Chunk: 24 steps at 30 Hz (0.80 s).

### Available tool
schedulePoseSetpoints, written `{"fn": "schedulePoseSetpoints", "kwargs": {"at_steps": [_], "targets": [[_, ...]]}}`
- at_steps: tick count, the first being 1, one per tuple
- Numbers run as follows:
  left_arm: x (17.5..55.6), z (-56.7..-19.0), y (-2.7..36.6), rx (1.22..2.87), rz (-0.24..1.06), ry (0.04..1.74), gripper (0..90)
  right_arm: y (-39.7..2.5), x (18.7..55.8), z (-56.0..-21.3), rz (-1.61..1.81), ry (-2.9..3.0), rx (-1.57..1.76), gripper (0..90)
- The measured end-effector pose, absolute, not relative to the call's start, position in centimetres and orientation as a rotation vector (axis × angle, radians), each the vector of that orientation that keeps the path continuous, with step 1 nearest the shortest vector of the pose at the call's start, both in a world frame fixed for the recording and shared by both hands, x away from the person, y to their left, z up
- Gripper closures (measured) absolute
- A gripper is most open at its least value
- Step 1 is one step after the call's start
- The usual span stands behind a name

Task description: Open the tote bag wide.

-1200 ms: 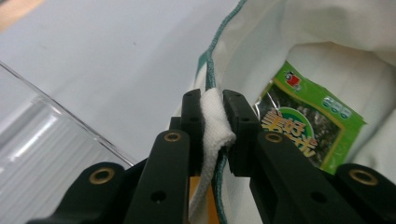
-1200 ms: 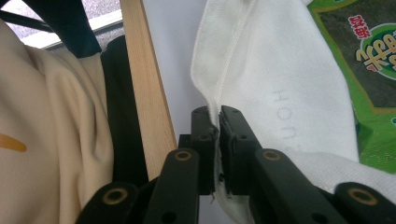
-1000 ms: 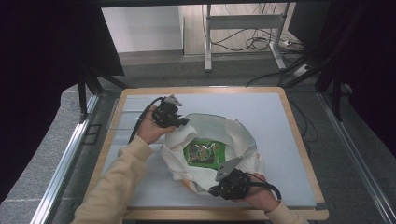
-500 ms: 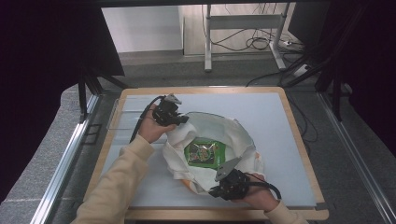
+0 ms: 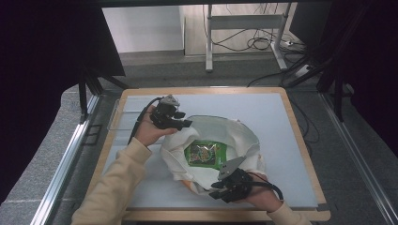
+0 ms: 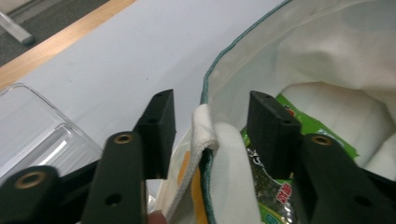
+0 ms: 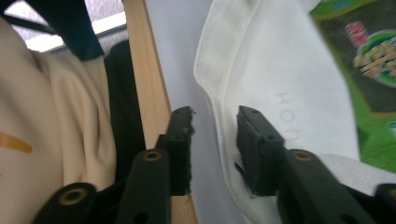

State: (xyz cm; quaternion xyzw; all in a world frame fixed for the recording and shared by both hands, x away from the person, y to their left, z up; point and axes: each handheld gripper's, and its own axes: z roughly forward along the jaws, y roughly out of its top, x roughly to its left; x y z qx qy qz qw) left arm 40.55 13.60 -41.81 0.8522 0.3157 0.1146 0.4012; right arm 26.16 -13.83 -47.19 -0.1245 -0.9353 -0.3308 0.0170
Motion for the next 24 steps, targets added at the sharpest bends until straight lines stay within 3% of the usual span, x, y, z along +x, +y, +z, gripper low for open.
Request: {"fn": "schedulePoseSetpoints", "kwargs": {"at_steps": [4, 10, 24], "targets": [[39.6, -41.4, 14.1, 2.147, 0.294, 0.784, 41.9, -14.1, 26.1, -46.4, -1.095, -2.919, -0.428, 54.0], [38.0, -40.9, 15.4, 2.141, 0.315, 0.751, 37.9, -14.9, 26.3, -45.1, -1.188, -2.907, -0.488, 46.9], [35.3, -40.8, 17.5, 2.152, 0.294, 0.726, 34.5, -16.2, 27.3, -43.3, -1.305, -2.914, -0.625, 42.6]]}}
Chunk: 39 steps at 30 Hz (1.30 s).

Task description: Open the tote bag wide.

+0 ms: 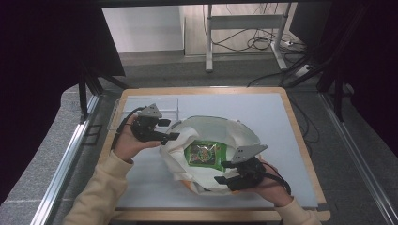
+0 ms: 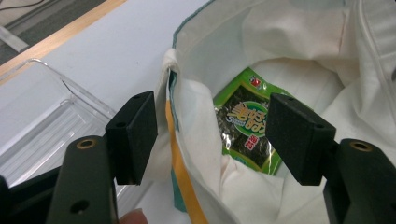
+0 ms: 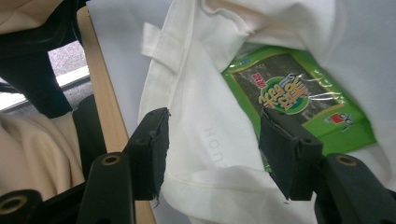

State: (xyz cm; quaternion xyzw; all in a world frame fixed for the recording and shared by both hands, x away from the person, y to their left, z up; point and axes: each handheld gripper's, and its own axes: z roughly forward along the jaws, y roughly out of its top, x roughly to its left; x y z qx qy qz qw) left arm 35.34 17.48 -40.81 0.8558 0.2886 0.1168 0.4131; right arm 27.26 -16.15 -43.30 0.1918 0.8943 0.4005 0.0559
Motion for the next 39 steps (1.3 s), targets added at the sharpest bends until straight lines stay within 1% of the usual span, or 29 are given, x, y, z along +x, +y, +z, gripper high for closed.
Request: {"fn": "schedulePoseSetpoints", "kwargs": {"at_steps": [15, 22, 28, 35, 36, 39], "targets": [[33.3, -40.7, 18.4, 2.126, 0.253, 0.697, 34.4, -16.2, 28.3, -42.3, 1.219, 2.676, 0.618, 42.2], [32.5, -40.8, 18.6, 2.131, 0.251, 0.685, 34.4, -15.9, 29.5, -41.8, 1.208, 2.656, 0.661, 42.1], [32.1, -41.2, 18.8, 2.143, 0.245, 0.682, 34.4, -15.7, 30.6, -41.3, 1.174, 2.639, 0.706, 40.2], [31.3, -41.3, 18.3, 2.159, 0.266, 0.652, 34.4, -15.6, 32.0, -40.7, 1.153, 2.63, 0.729, 39.7], [31.2, -41.3, 18.2, 2.158, 0.262, 0.65, 34.4, -15.5, 32.2, -40.6, 1.152, 2.627, 0.728, 39.9], [31.1, -41.4, 18.0, 2.164, 0.255, 0.641, 34.5, -14.9, 32.7, -40.2, 1.151, 2.641, 0.711, 44.3]]}}
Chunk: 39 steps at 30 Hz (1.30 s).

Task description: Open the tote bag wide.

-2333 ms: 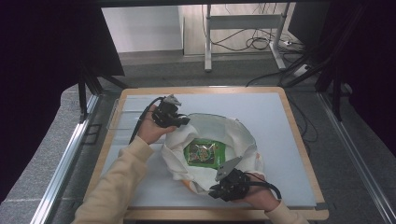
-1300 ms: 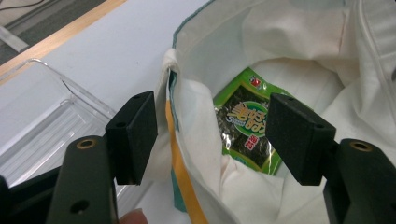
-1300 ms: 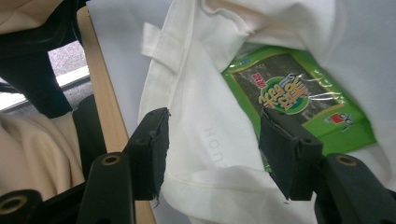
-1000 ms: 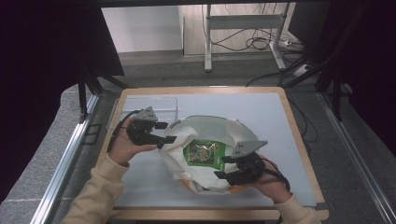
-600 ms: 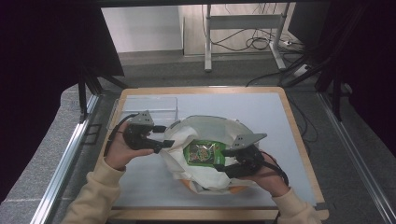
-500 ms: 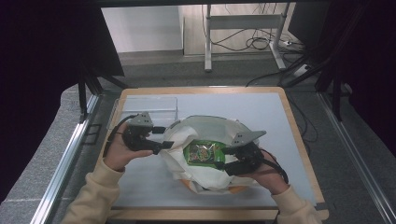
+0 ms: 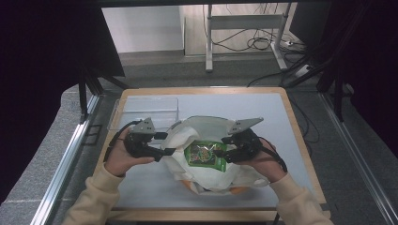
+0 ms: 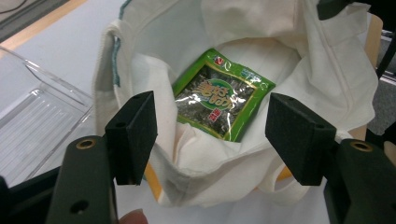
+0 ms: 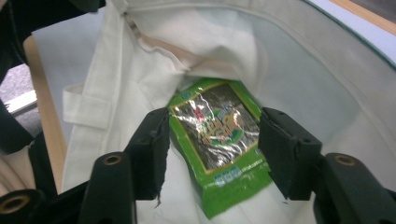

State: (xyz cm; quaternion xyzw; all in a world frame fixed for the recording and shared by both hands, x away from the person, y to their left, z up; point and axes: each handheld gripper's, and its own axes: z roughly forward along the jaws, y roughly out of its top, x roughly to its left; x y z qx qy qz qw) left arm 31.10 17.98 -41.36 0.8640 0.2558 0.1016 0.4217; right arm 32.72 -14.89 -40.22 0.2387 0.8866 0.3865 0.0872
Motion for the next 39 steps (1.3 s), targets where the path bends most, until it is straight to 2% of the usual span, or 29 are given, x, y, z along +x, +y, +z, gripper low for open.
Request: {"fn": "schedulePoseSetpoints", "kwargs": {"at_steps": [7, 13, 18, 24, 27, 34, 39], "targets": [[31.0, -41.7, 17.2, 2.17, 0.236, 0.619, 37.4, -13.0, 33.6, -40.1, 1.154, 2.686, 0.608, 55.5], [31.0, -42.3, 16.2, 2.199, 0.204, 0.593, 40.8, -12.0, 34.5, -40.6, 1.158, 2.697, 0.61, 59.8], [31.2, -42.4, 15.6, 2.213, 0.197, 0.585, 51.9, -11.0, 35.0, -41.0, 1.141, 2.712, 0.6, 63.0], [31.3, -42.5, 14.7, 2.258, 0.202, 0.562, 64.7, -9.7, 35.5, -40.8, 1.136, 2.734, 0.607, 78.7], [31.3, -42.6, 14.6, 2.263, 0.2, 0.563, 72.5, -9.0, 35.6, -40.7, 1.155, 2.743, 0.591, 83.8], [31.3, -43.0, 14.3, 2.314, 0.186, 0.555, 85.2, -7.5, 36.0, -41.1, 1.13, 2.747, 0.583, 84.8], [31.4, -43.3, 14.0, 2.349, 0.166, 0.548, 88.4, -6.1, 36.7, -41.8, 1.084, 2.77, 0.611, 86.6]]}}
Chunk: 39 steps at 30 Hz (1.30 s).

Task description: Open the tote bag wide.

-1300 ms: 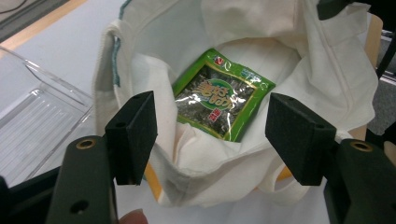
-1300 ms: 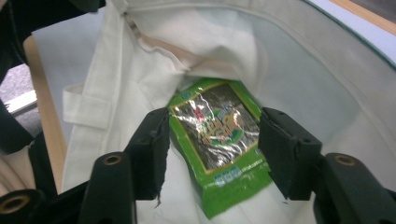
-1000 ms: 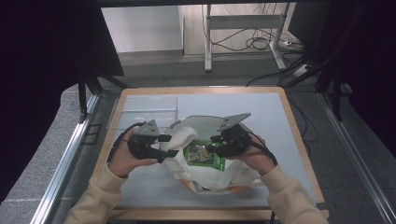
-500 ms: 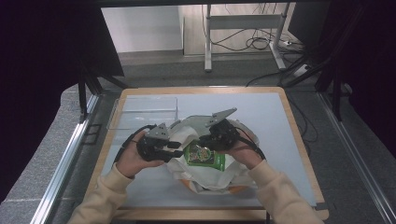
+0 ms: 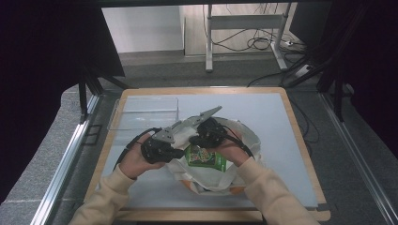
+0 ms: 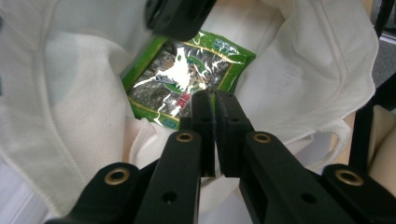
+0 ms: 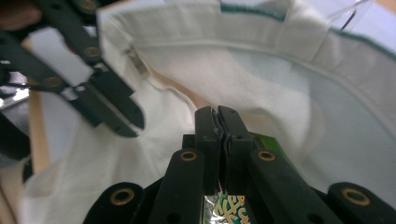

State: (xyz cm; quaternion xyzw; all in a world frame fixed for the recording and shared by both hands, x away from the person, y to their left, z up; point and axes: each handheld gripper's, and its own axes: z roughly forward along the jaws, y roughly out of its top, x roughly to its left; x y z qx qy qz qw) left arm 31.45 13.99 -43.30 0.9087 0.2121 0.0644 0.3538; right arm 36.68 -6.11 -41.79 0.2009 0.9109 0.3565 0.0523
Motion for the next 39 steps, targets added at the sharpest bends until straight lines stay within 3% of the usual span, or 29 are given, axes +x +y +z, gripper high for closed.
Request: {"fn": "schedulePoseSetpoints", "kwargs": {"at_steps": [14, 39], "targets": [[31.4, -44.0, 13.7, 2.373, 0.126, 0.552, 89.8, -3.0, 39.5, -46.8, 0.849, 2.791, 0.613, 88.6], [31.5, -44.7, 13.6, 2.404, 0.076, 0.547, 90.0, -2.8, 43.1, -46.8, 0.881, 2.758, 0.73, 88.9]]}}
